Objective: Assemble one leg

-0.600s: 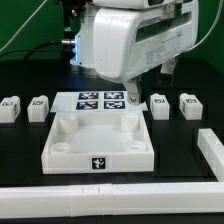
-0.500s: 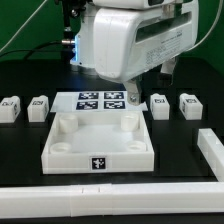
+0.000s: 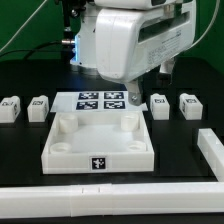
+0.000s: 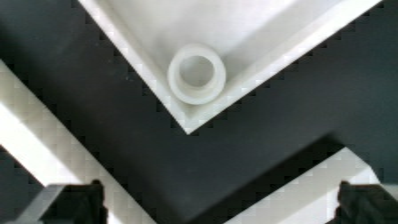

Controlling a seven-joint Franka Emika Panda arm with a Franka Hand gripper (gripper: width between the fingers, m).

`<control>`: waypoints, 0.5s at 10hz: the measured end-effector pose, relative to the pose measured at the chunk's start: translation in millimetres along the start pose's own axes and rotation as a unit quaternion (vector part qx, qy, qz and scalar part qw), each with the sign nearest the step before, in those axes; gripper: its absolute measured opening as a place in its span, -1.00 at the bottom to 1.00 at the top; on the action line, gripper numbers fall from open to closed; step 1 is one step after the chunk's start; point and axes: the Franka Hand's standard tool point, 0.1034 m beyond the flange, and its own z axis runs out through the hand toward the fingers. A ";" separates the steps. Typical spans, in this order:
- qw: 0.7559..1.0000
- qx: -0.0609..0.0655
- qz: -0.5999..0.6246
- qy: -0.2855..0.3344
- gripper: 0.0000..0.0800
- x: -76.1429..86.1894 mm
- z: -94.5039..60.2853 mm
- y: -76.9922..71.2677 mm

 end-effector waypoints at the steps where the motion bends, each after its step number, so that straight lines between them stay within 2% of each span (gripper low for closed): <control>1: 0.997 -0.002 -0.071 0.001 0.62 -3.3 1.2 -0.8; 2: 0.989 -0.006 -0.148 0.003 0.62 -19.0 6.3 -12.1; 3: 0.977 0.000 -0.211 -0.002 0.62 -38.2 9.1 -23.8; 4: 0.963 -0.004 -0.271 0.000 0.62 -48.1 8.6 -25.4; 5: 0.953 -0.005 -0.303 -0.003 0.62 -51.1 9.4 -24.4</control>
Offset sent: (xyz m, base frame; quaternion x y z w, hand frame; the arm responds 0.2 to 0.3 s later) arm -0.0577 -0.0266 0.0028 -0.0305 0.0408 -0.3521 0.9346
